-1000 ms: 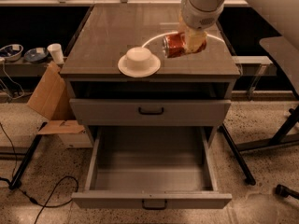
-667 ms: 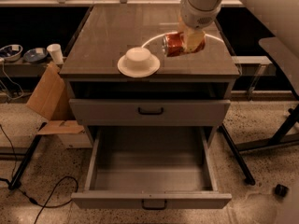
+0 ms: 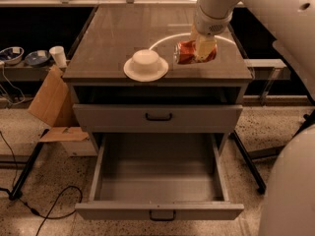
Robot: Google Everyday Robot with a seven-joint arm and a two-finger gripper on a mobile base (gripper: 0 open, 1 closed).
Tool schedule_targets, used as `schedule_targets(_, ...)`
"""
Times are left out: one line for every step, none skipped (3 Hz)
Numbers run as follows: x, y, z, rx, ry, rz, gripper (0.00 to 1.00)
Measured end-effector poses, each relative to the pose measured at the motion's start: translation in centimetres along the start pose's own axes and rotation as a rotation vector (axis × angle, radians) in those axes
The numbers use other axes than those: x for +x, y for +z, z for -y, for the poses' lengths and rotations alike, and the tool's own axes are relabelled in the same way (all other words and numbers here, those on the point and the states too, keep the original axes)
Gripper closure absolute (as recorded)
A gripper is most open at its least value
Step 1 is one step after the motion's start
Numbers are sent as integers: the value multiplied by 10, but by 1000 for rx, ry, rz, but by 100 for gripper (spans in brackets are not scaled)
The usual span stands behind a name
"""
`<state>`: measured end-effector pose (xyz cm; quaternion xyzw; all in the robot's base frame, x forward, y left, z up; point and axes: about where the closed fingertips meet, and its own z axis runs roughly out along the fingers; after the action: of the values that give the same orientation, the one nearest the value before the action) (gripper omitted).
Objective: Pick coke can from middle drawer and place on counter
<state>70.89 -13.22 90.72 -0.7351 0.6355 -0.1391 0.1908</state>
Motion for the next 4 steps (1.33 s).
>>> schedule_targets(3,11,0,-11,13,10,100)
schedule_targets(6,20,0,-23,21,22,82)
schedule_targets(6,26,-1,-35,28,32,58)
schedule_targets(7,28,-1,-39,31,35,36)
